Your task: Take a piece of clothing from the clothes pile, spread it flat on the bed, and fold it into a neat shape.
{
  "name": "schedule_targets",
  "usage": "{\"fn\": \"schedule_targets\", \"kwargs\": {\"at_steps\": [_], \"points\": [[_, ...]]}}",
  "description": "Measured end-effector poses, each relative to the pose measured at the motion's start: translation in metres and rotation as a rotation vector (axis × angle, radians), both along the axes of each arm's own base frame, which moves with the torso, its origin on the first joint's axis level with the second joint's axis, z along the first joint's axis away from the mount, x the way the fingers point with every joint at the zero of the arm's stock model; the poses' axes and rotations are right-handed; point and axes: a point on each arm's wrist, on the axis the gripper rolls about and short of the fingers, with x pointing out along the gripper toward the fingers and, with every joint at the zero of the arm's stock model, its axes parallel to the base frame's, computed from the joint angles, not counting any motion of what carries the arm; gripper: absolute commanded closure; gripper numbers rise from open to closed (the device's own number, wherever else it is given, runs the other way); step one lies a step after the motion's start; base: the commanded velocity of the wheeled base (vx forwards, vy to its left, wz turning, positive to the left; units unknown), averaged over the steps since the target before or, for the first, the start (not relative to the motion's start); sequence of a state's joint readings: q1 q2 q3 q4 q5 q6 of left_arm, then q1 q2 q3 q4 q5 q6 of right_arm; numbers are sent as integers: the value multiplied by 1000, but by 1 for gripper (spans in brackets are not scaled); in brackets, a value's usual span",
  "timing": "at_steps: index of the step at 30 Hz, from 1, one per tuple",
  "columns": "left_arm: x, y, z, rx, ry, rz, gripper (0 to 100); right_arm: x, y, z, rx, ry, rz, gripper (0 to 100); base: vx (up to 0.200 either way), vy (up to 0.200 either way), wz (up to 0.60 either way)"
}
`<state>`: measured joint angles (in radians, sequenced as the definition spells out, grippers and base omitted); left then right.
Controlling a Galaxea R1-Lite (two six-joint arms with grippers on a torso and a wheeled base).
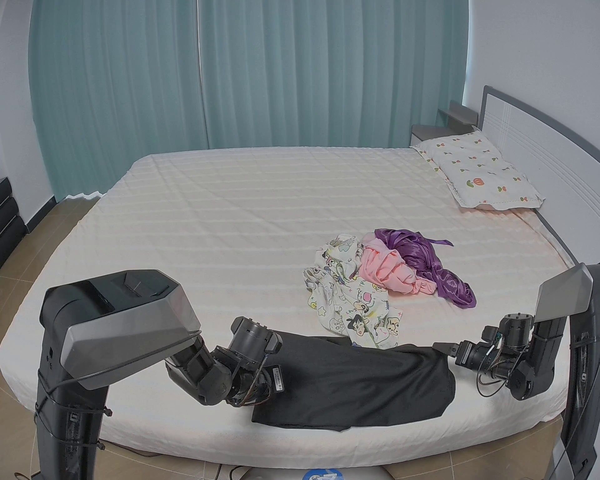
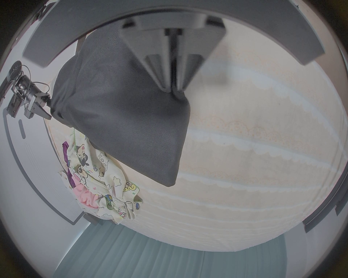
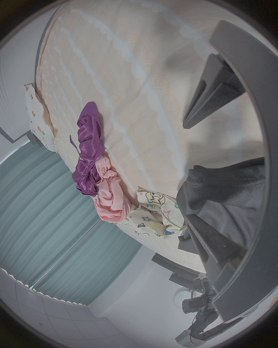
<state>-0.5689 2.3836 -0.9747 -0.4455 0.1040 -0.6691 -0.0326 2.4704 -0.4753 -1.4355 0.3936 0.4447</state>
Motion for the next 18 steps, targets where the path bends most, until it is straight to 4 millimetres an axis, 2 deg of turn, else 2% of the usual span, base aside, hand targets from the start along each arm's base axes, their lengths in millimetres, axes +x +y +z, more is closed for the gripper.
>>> {"fn": "schedule_targets", "kwargs": {"at_steps": [18], "points": [[0, 29, -1, 34, 29, 96, 100, 0, 0, 0, 0, 1, -1, 0, 0, 0, 0]]}}
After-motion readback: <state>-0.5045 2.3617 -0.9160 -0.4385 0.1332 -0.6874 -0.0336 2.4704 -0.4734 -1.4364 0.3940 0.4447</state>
